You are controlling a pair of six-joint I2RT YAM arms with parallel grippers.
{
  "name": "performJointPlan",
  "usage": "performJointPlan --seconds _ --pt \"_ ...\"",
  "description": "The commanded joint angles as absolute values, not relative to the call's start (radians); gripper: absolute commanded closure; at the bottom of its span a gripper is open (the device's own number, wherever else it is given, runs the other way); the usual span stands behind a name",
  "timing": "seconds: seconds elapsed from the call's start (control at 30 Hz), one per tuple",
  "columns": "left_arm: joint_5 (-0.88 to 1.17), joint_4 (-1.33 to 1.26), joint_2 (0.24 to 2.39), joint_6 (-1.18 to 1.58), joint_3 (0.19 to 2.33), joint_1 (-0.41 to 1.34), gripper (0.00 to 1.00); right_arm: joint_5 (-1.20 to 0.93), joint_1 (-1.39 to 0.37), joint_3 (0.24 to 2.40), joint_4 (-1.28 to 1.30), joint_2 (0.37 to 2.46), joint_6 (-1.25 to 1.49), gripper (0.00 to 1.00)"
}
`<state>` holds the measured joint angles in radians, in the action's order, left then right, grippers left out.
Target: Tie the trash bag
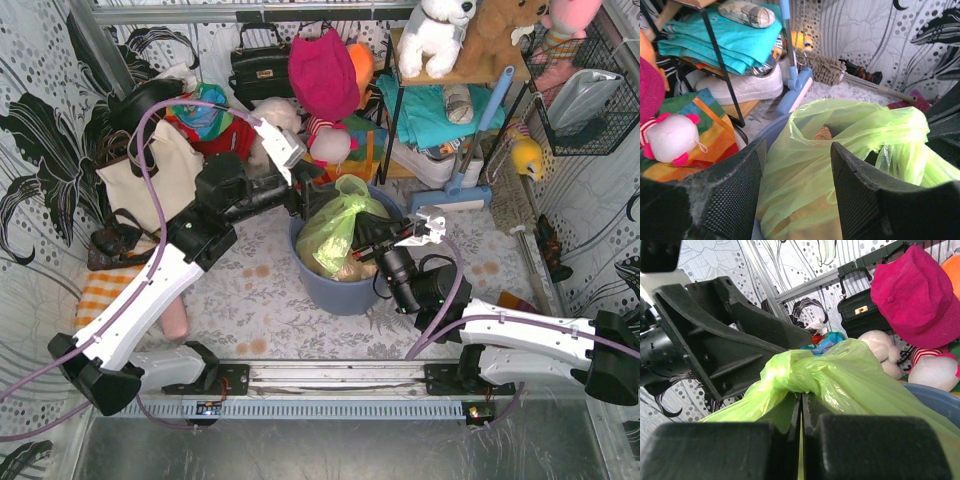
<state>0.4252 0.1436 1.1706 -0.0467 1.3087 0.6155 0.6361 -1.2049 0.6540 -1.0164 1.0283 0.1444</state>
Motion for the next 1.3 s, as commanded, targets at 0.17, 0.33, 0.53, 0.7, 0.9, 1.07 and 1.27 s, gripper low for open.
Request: performJointPlan --seconds 0.17,0.33,0.53,0.7,0.9,1.07,1.27 --pt "0.677 0.034 1.189 -0.116 1.312 0.609 0.37 0.643 -1.206 0.671 -1.019 1.009 0.146 1.00" --pt "0.775 0.033 1.200 -0.115 1.321 0.604 0.36 0.648 -1.206 0.678 -1.019 1.017 0.144 1.00" --pt "0.841 0.065 1.209 -0.116 1.332 0.600 0.39 0.650 -1.206 0.682 -1.017 1.015 0.141 1.00" --pt "0.858 0.072 1.218 -0.112 1.329 0.598 0.53 0.647 -1.206 0.686 -1.008 1.011 0.141 1.00" --pt "0.873 0.101 1.229 -0.116 1.358 0.598 0.82 0.651 -1.206 0.687 -1.006 1.017 0.140 1.00" --pt "0.862 0.090 1.196 -0.111 1.340 0.598 0.97 0.657 -1.206 0.688 -1.011 1.021 0.136 1.00" --pt "0.889 0.102 1.167 -0.067 1.317 0.598 0.97 0.673 -1.206 0.681 -1.133 1.064 0.080 1.00"
